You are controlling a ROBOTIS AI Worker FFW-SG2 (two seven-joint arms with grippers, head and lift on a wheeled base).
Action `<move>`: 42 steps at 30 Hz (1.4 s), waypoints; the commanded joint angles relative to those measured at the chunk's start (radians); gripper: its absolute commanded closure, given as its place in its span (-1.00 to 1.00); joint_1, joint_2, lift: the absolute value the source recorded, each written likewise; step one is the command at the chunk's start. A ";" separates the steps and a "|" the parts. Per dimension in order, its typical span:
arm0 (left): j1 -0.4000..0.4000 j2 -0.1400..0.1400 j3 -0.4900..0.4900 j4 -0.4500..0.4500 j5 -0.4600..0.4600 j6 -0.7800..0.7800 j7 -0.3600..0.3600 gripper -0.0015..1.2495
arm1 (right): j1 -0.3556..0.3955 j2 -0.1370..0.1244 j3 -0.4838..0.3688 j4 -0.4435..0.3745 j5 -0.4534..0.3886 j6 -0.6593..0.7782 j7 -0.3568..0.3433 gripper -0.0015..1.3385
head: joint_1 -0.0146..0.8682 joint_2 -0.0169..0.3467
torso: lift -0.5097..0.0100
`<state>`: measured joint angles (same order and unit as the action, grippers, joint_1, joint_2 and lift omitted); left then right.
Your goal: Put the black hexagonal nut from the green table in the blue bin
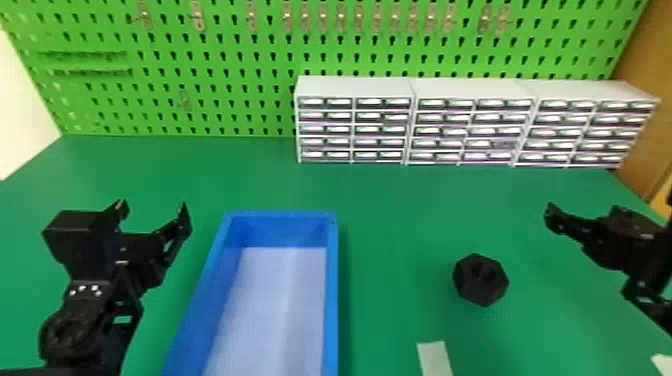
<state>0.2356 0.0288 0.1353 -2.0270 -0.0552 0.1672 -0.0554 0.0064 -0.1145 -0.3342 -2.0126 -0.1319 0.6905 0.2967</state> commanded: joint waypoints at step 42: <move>-0.028 0.000 -0.011 0.001 -0.031 -0.001 0.008 -0.36 | -0.149 -0.074 0.090 -0.067 0.506 0.583 0.656 -0.79 | 0.52 -0.59 | 0.59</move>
<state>0.2083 0.0290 0.1248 -2.0264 -0.0830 0.1657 -0.0475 -0.1297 -0.1856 -0.2584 -2.0811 0.2488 1.2398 0.8779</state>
